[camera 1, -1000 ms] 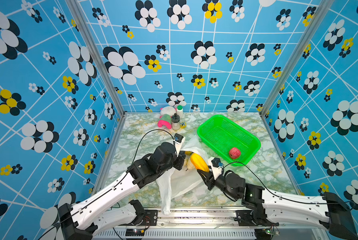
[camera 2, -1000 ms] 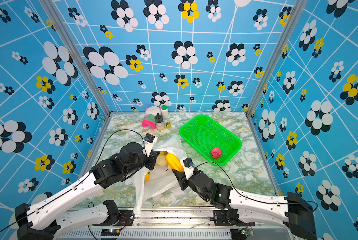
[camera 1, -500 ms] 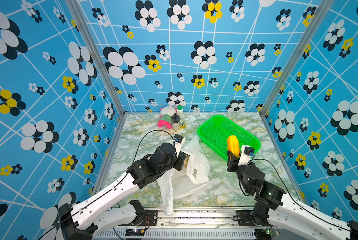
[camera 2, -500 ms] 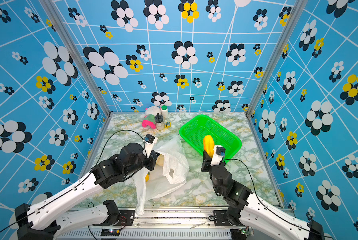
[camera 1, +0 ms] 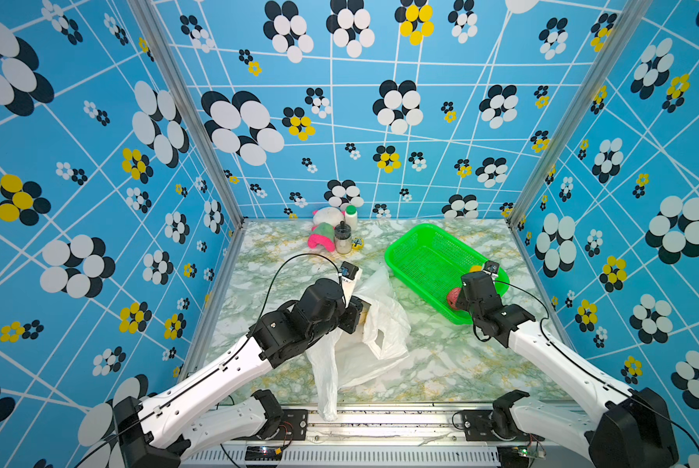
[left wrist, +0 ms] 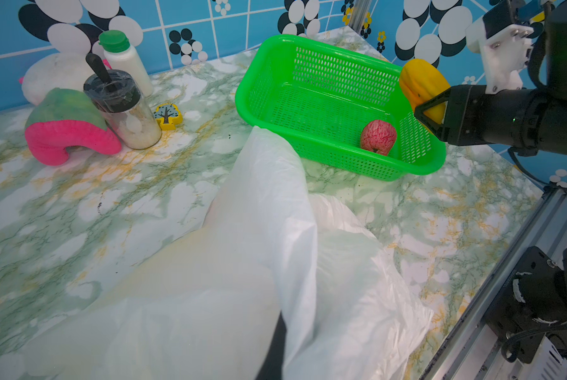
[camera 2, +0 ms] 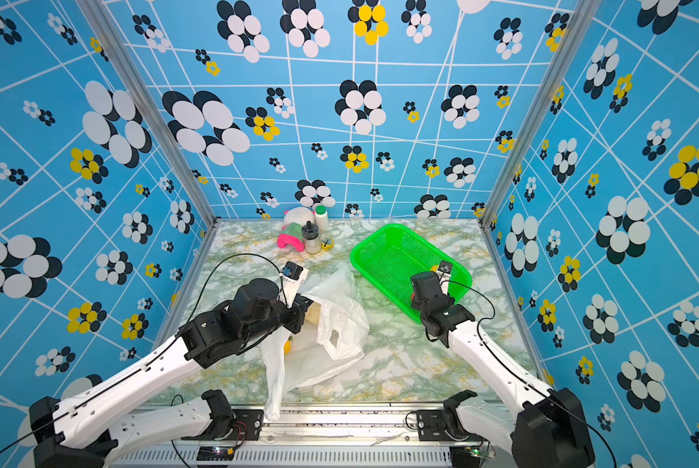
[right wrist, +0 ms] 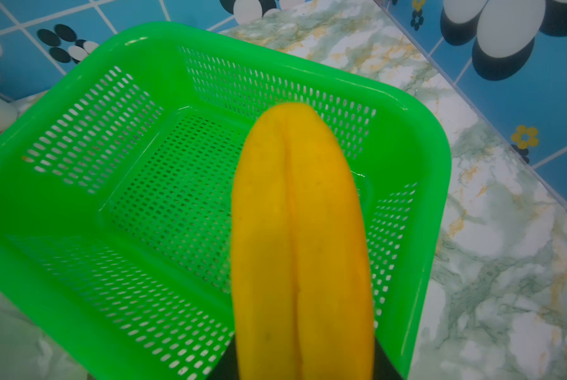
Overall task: Untie the knot of the plastic bag and take out the fruit
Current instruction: Place the fruit in the basket.
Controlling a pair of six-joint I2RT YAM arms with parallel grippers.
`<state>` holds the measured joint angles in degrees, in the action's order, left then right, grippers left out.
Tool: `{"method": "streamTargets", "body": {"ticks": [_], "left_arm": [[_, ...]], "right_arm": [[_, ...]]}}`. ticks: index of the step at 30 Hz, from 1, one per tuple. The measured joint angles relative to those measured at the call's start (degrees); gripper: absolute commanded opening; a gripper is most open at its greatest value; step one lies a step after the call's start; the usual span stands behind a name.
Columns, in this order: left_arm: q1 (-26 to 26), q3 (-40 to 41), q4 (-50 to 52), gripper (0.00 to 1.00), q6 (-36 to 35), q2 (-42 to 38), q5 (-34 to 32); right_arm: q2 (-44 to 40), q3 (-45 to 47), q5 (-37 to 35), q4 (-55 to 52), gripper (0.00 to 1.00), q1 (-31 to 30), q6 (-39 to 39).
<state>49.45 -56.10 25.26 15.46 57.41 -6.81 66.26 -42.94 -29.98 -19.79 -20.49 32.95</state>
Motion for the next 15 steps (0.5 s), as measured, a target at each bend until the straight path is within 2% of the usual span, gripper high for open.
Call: {"method": "streamTargets", "body": {"ticks": [5,10,14,15], "left_arm": [[0.0,0.2,0.0,0.00,0.0,-0.2,0.4],[-0.3,0.2,0.0,0.00,0.0,-1.0,0.4],[-0.4,0.6,0.0,0.00,0.0,-2.0,0.4],[-0.4,0.6,0.0,0.00,0.0,-2.0,0.4]], "right_arm": [[9.6,-4.8,4.3,-1.0,0.27,7.9,-0.6],[19.6,-10.0,6.6,-2.6,0.29,9.9,-0.8],[23.5,-12.0,7.8,-3.3,0.39,9.9,-0.8],[23.9,-12.3,7.8,-3.7,0.45,9.9,-0.8]]}}
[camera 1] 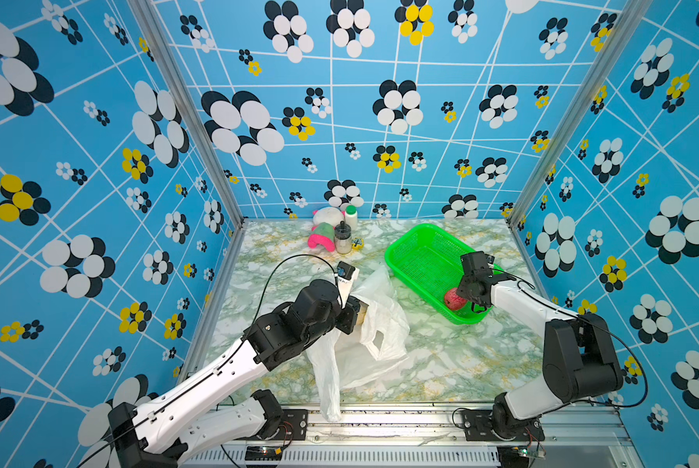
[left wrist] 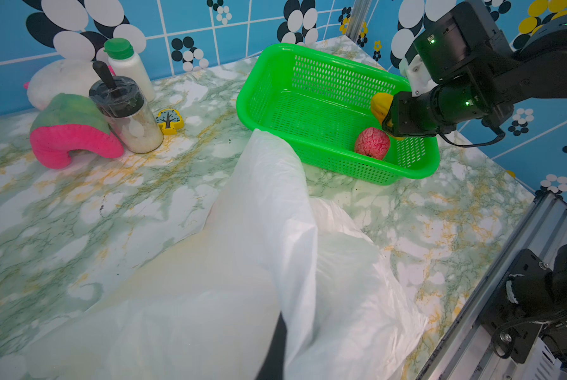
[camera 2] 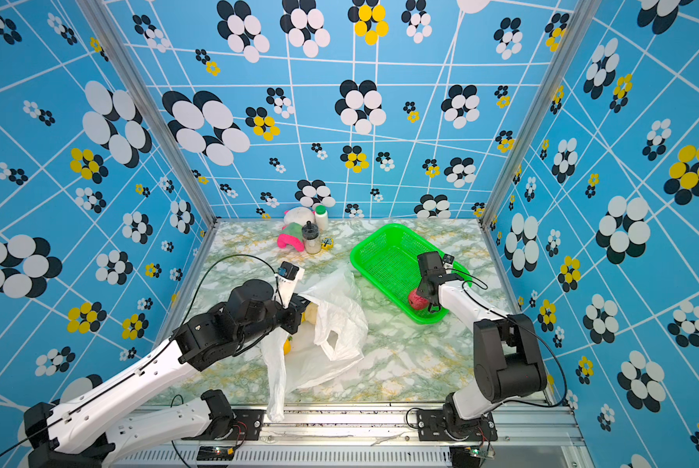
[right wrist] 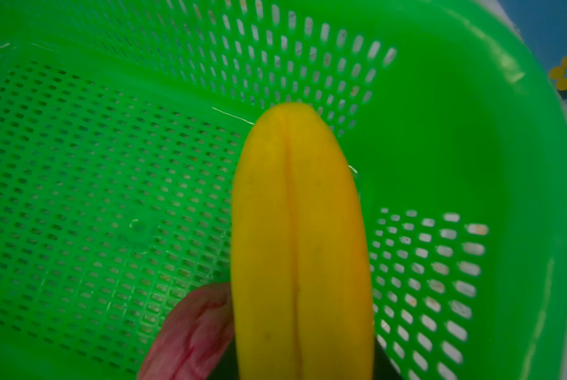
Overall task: Untie the knot of the plastic bag and take out the fruit
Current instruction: Place the fruit in the basket.
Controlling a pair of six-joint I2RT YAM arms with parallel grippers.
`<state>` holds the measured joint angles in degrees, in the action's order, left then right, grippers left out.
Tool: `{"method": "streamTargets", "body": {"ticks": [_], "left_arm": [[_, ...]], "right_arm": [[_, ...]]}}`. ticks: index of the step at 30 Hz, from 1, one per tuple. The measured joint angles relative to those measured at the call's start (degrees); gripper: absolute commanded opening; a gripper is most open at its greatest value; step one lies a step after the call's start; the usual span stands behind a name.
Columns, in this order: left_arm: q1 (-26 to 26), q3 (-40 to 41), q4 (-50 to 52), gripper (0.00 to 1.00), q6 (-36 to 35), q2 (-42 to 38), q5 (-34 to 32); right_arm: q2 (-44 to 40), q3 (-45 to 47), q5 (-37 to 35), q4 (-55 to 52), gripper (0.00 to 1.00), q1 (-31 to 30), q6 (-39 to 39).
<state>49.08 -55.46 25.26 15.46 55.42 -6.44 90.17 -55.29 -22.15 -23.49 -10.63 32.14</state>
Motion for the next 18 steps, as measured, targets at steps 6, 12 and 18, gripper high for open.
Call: {"method": "streamTargets", "body": {"ticks": [6,12,18], "left_arm": [[0.0,0.0,0.0,0.00,0.0,0.2,0.0],[0.0,0.0,0.0,0.00,0.0,0.3,0.0],[0.0,0.0,0.0,0.00,0.0,0.4,0.0]], "right_arm": [[1.3,-1.4,-0.3,-1.4,0.64,0.0,-0.2],[0.7,-1.9,-0.5,-3.0,0.64,0.0,-0.2],[-12.7,1.0,-1.2,-4.7,0.65,-1.7,-0.2]]}}
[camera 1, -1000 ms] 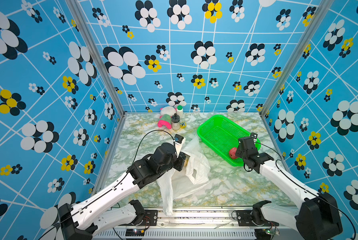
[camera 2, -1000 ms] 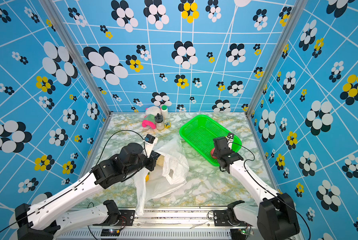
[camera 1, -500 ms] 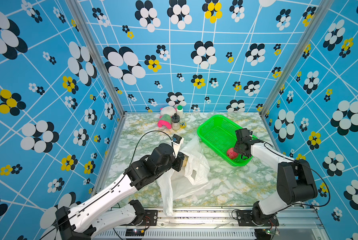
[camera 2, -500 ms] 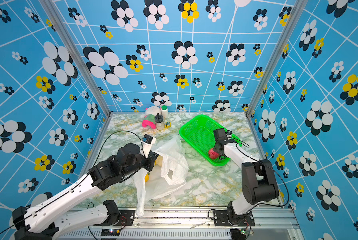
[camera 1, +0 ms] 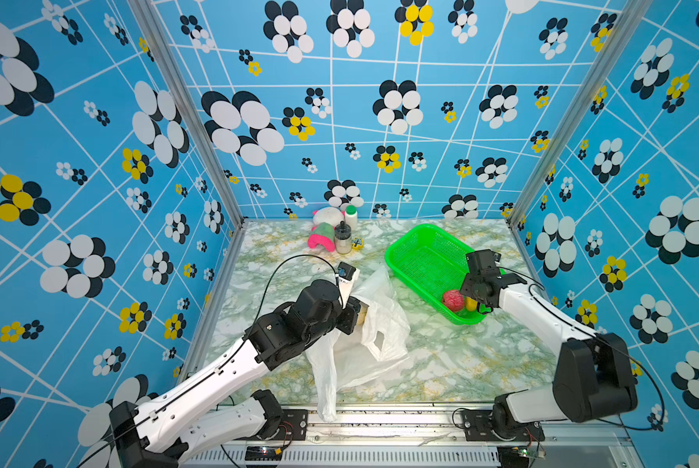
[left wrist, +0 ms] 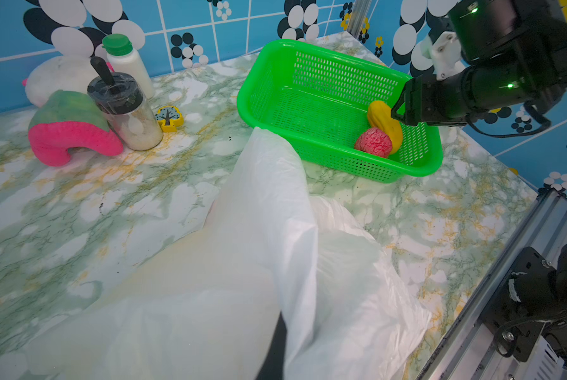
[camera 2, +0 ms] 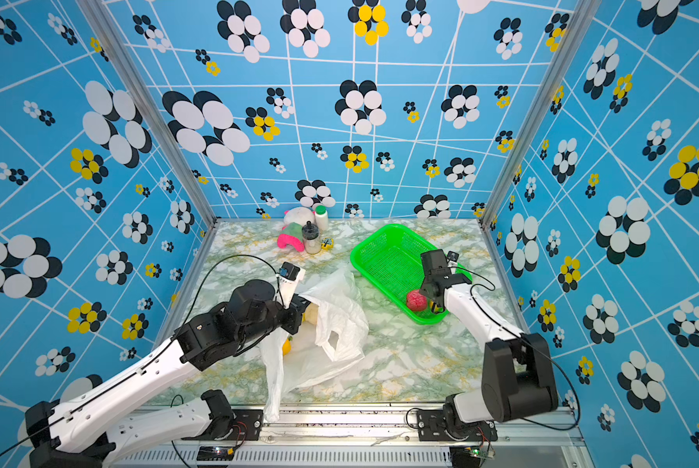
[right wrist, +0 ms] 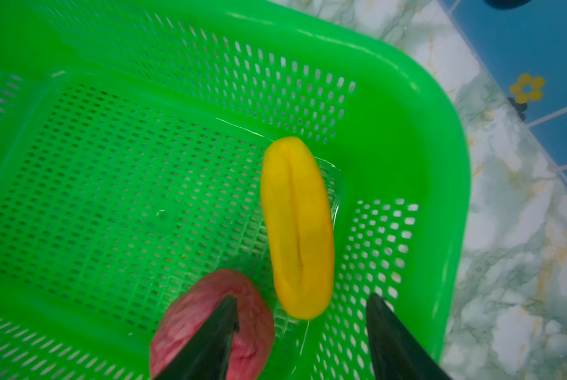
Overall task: Untie the knot of the plastic bag and take out the fruit
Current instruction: Place the fruit in the basket, then pick up the fruit from the plastic bag.
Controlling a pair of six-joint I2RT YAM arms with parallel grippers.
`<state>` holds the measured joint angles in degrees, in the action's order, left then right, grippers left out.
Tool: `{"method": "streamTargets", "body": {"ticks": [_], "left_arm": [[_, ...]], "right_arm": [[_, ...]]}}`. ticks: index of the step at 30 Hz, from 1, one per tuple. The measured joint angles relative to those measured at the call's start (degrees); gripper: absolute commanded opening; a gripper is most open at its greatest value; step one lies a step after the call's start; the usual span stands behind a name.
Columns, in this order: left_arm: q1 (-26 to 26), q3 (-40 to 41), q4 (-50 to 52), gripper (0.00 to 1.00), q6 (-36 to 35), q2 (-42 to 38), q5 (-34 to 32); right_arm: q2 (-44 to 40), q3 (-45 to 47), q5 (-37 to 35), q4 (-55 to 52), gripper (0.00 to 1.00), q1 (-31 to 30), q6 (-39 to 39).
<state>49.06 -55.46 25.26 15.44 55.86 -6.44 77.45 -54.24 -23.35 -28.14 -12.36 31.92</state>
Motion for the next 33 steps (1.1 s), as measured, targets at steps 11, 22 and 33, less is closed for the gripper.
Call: {"method": "streamTargets", "body": {"ticks": [11,22,33], "left_arm": [[-0.7,0.0,0.0,0.00,0.0,0.0,0.0],[-0.7,0.0,0.0,0.00,0.0,0.0,0.0],[-0.7,0.0,0.0,0.00,0.0,0.5,0.0]], "right_arm": [[-30.5,6.5,2.9,6.9,0.68,-25.5,-7.1],[-29.6,15.4,9.9,24.7,0.78,-51.1,-19.2],[0.5,10.3,14.6,32.8,0.49,-52.8,-15.1]]}}
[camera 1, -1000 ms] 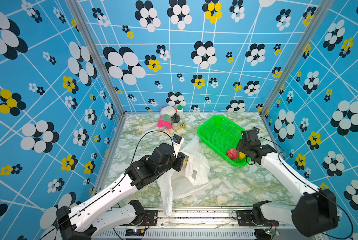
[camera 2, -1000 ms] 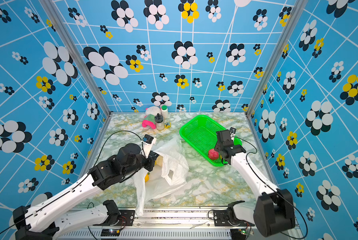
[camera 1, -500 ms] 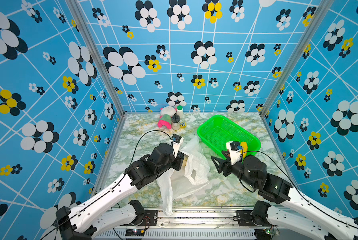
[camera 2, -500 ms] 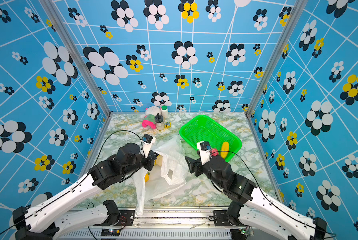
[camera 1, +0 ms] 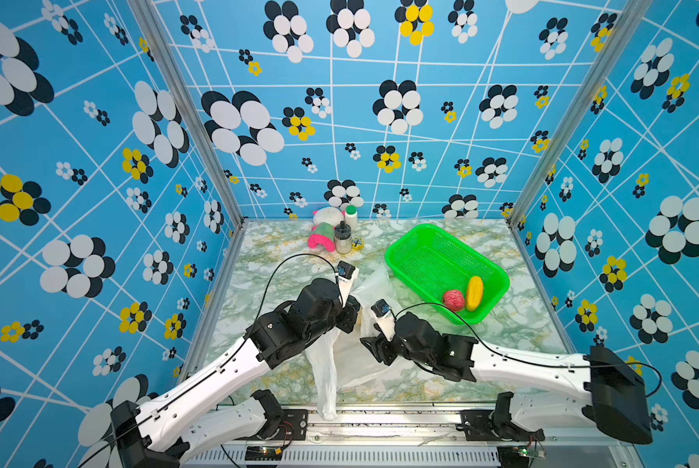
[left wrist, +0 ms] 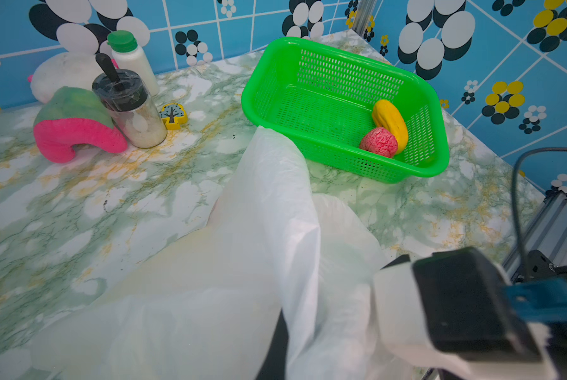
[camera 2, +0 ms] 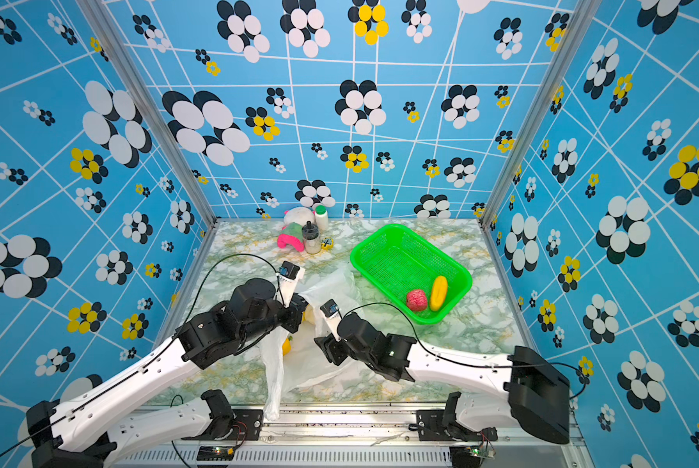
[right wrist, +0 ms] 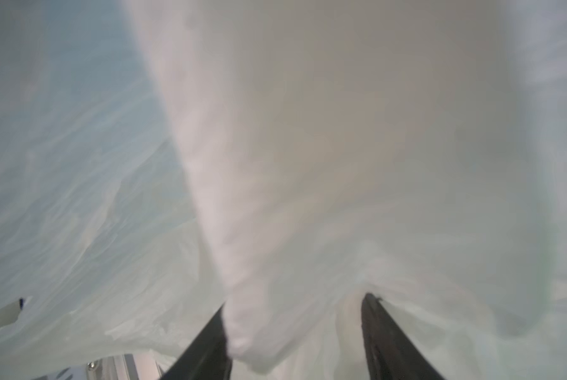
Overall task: Untie the knot of the plastic bag and take out the fruit
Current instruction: Pick up the fruit from the plastic bag.
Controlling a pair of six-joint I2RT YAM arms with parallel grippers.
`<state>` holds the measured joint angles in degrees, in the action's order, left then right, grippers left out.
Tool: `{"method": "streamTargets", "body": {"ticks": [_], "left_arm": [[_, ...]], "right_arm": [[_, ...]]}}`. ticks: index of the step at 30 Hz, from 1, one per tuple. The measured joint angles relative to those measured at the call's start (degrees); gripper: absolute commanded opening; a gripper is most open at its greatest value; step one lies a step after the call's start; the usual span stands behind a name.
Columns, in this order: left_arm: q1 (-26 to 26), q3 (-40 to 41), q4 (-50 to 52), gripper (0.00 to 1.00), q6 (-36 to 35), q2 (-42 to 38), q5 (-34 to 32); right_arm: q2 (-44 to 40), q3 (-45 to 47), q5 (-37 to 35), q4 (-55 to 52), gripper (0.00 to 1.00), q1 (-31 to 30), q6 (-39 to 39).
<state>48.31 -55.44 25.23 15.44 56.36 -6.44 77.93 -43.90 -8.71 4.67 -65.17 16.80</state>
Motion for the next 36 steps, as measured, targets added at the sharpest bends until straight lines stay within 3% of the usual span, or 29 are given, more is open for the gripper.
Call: {"method": "streamTargets", "body": {"ticks": [6,8,18,21,24,28,36], "left_arm": [[-0.4,0.0,0.0,0.00,0.0,0.0,-0.3],[-0.7,0.0,0.0,0.00,0.0,0.0,-0.5],[-0.7,0.0,0.0,0.00,0.0,-0.3,-0.4],[-0.7,0.0,0.0,0.00,0.0,-0.3,-0.4],[-0.7,0.0,0.0,0.00,0.0,-0.3,-0.2],[-0.7,0.0,0.0,0.00,0.0,0.2,0.0],[-0.7,0.0,0.0,0.00,0.0,0.2,0.0]], "right_arm": [[8.5,-5.9,-2.8,0.2,0.36,-0.1,3.4],[9.3,-6.5,-5.1,0.0,0.35,-0.2,4.3],[8.3,-6.6,-24.3,-4.8,0.38,-0.7,8.2],[6.2,-4.2,-27.5,-2.4,0.49,-2.9,6.3],[1.0,1.3,-26.4,3.7,0.59,-8.9,1.0],[-2.5,4.9,-19.5,11.3,0.57,-12.5,-1.6],[9.3,3.2,-14.8,18.6,0.49,-15.9,0.5]]}}
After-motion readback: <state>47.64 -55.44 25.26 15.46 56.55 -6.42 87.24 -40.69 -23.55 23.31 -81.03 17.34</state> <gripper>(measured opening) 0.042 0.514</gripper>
